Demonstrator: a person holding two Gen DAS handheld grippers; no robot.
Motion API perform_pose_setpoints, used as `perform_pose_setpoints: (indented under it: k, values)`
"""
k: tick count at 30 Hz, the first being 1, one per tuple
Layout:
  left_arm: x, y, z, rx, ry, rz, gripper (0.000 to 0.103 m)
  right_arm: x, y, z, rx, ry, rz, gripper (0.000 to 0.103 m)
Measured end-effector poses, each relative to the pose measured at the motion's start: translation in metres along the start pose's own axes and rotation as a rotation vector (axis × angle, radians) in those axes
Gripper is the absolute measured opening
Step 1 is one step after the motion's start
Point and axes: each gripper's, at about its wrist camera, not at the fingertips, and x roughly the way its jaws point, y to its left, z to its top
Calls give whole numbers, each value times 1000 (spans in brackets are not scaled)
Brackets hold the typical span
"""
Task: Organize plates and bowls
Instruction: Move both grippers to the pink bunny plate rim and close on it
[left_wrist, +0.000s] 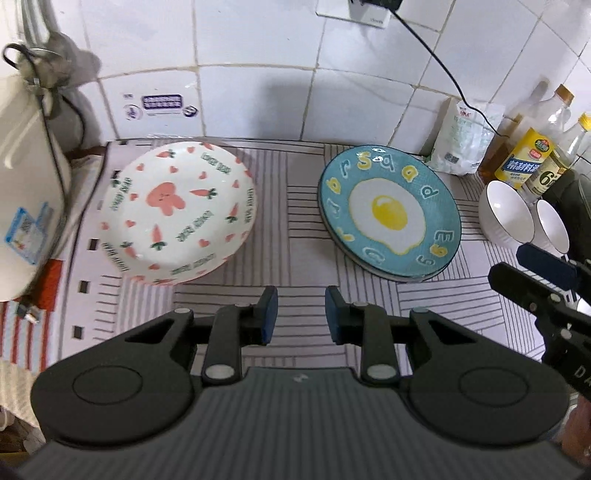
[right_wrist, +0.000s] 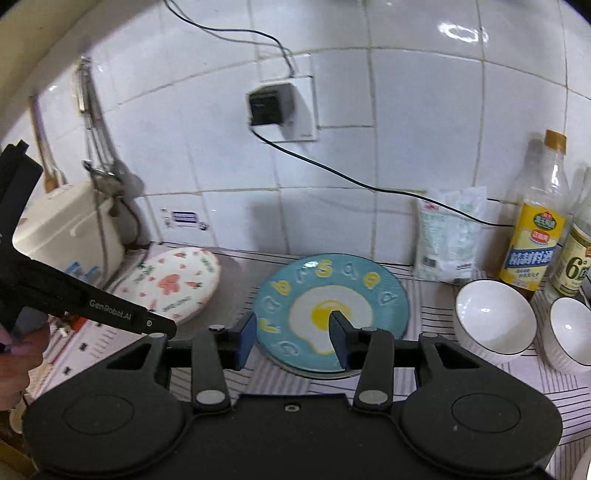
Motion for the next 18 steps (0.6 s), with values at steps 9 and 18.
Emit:
perform_pose_setpoints:
  k: [9, 18]
  values:
    - [-26, 17, -19, 35, 3, 26, 30, -15, 33, 6, -40, -7, 68, 52]
    - [-26, 52, -36, 5, 9, 58, 42, -15, 70, 5, -128, -20, 160, 63]
